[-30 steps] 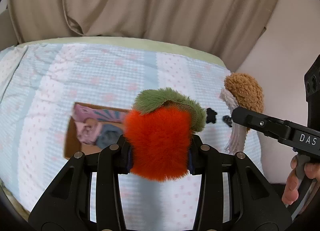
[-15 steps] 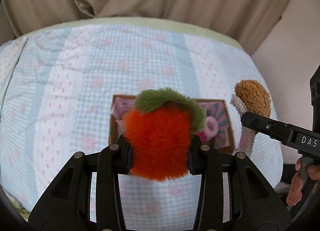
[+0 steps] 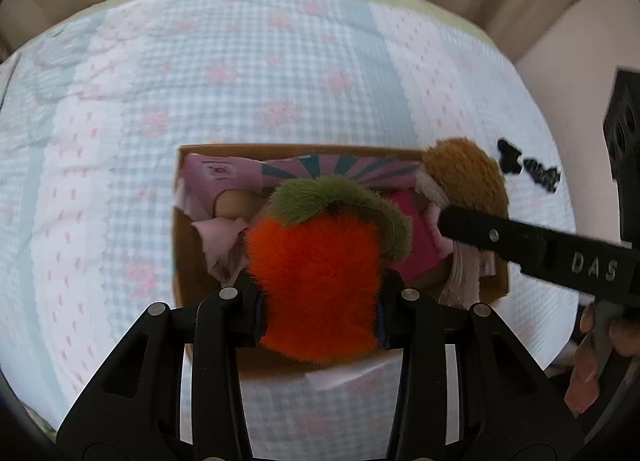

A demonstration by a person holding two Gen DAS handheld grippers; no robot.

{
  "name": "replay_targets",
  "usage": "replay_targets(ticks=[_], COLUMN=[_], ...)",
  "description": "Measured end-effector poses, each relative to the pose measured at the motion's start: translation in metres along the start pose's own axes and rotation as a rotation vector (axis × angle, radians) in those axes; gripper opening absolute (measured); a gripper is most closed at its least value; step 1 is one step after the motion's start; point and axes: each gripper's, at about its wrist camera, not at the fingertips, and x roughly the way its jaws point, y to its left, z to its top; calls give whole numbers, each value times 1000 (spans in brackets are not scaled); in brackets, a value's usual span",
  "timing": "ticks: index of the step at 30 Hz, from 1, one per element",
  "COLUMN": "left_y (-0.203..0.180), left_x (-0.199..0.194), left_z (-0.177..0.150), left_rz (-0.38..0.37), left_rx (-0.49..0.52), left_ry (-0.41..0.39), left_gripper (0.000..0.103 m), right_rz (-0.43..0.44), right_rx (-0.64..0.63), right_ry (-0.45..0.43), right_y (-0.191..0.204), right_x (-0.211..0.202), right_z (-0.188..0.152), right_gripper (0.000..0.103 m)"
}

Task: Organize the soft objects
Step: 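Carry the orange pompom and brown plush into the box and open both grippers, then lift both grippers out of the box and move toward the black socks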

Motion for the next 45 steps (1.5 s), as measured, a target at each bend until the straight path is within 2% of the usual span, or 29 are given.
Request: replay_targets(ticks=[5,11,13,14,15,16,17,18,20,23,30,38,45], left_y=[1,-4,-5,-6,-7,-8,-9,-10,-9,-6,-5,-13,-23], left_x=[33,52,54,54,54,53,52,53,54,50,33,-13,-66], left_z=[1,-2,-2,-1,-1,-1,-1,-2,-4,-4,-4,-16,-26], left_rz=[32,47,61,62,61,63,73,86,92,97,101,95,102], left_rx=[28,86,92,95,100,106,117,127,139,123,111,92,86], left_ry=[57,106,104,103,105,105,99,105,126,121,90,24,-59], left_gripper=[36,38,60,89,102,103,103,103,103,103,103,103,103], right_rz=[-18,-5,-5,-4,-10,-24,-26,-21,-21,-25,-31,-30,-64], right_rx=[8,29,25,19,18,18,19,19,20,10,-19,-38,-102], right_ry=[55,110,115,117,117,115,107,97,90,104,55,-34,-132], right_y=[-12,-22,-22,-21,-20,-20,-21,-21,-23,-23,-14,-2,16], right_x=[29,50,52,53,54,54,54,53,52,51,34,-10,-69], right_z=[10,14,16,19,21,23,25,26,26,23,15,-1,-26], right_gripper=[35,35,38,44,56,68,94,103,103,103,103,103,103])
